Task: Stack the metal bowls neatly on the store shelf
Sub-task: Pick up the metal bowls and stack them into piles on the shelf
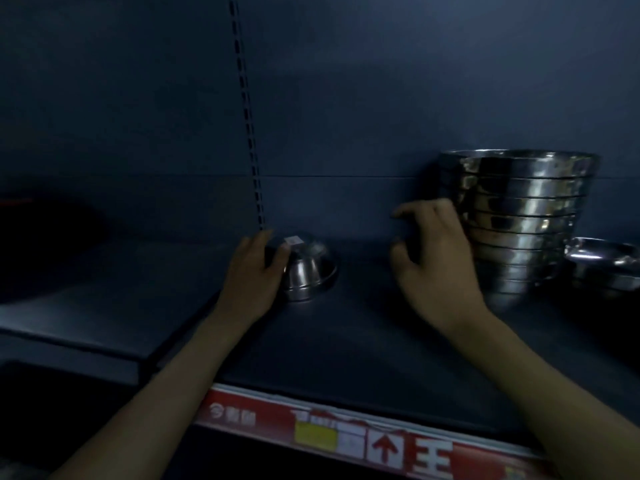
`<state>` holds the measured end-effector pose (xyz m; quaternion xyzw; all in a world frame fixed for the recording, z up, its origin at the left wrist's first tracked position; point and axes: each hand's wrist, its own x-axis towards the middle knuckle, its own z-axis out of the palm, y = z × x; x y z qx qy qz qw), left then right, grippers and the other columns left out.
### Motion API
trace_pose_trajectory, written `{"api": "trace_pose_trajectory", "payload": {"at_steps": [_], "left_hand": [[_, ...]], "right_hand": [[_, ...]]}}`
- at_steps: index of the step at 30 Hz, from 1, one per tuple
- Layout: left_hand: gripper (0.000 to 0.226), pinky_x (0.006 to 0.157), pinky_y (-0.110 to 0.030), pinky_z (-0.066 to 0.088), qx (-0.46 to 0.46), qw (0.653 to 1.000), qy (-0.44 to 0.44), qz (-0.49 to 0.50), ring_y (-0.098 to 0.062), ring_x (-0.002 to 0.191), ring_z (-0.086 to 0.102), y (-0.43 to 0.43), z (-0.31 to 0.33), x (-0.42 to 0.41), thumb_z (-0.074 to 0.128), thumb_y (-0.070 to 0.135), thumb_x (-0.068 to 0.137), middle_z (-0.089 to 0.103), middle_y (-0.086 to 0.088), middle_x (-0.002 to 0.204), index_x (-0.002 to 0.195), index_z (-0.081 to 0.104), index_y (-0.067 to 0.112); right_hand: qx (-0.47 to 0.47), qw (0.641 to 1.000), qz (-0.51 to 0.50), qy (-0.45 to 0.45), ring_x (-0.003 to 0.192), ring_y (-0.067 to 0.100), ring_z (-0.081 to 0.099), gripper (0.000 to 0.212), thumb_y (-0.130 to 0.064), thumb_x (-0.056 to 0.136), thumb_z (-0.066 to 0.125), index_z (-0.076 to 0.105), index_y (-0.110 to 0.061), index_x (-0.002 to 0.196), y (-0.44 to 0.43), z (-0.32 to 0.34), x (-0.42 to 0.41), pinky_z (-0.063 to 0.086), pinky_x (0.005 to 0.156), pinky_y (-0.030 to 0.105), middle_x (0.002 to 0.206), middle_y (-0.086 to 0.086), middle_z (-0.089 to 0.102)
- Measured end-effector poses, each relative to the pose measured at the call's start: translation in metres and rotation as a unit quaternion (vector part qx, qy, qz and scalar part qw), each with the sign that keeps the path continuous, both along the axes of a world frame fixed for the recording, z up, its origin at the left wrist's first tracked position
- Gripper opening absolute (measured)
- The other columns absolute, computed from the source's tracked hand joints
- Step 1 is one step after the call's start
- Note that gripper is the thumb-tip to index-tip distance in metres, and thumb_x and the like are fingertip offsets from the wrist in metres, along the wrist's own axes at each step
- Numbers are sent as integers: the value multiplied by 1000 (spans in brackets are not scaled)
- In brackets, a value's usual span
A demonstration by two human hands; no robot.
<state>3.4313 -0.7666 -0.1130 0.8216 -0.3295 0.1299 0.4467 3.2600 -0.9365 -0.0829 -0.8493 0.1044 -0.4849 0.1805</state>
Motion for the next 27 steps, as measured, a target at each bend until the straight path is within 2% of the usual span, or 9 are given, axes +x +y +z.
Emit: {"api": "trace_pose_trajectory", "payload": {"at_steps": [2,4,6,10,15,19,23,25,27], "left_hand": [[39,102,-24,29,-4,999,32,1,-18,129,41,3,-11,6,45,37,102,49,-3,133,140,49,28],[38,108,-31,31,-11,999,49,14,-20,132,39,4,-13,13,43,38,102,51,-4,138,139,49,31],[36,112,-37,33,-18,998,56,12,-19,133,42,6,-13,18,41,37,102,55,3,138,137,51,35],[34,103,-29,38,-30,996,87,-12,-12,123,52,7,-19,18,43,38,102,59,11,128,135,50,41],[26,97,-33,39,-4,998,67,-16,-17,118,51,5,-20,17,46,46,98,57,6,123,124,51,41],[21,95,-31,38,33,997,55,-40,-16,118,49,5,-21,13,46,54,96,52,2,127,117,46,52],[28,96,-27,32,64,993,66,-70,-10,119,42,5,-21,7,43,58,95,44,4,133,123,43,57],[31,99,-28,32,48,994,62,-75,-8,123,42,5,-20,7,40,58,96,44,8,138,127,40,58],[36,104,-31,34,11,996,71,-43,-12,129,46,5,-20,12,38,55,99,50,7,141,134,41,47]], "right_hand": [[77,995,18,56,106,20,53,31,-8,88,60,60,-13,119,9,0,20,30,85,12,112,3,46],[156,982,31,105,111,18,54,33,-13,92,59,58,-14,125,14,-3,38,31,87,13,118,4,47],[197,971,36,130,115,19,55,35,-17,95,58,57,-16,129,16,-11,50,34,90,16,124,6,49],[184,971,23,150,115,25,57,36,-19,94,61,57,-16,130,9,-38,53,40,96,23,123,9,52],[122,978,7,167,114,25,57,38,-20,95,59,54,-17,132,1,-48,46,43,100,31,126,11,54],[141,978,13,152,112,25,58,35,-26,96,58,54,-18,131,1,-49,45,45,99,32,125,10,54],[164,978,18,131,110,28,59,33,-28,98,56,52,-16,128,-2,-51,44,46,98,37,122,11,55],[169,977,24,126,109,28,60,32,-28,98,54,52,-15,127,-2,-52,44,46,96,34,121,12,57],[177,975,26,132,111,28,59,33,-29,99,53,52,-14,128,-3,-52,44,44,96,32,123,13,58]]}}
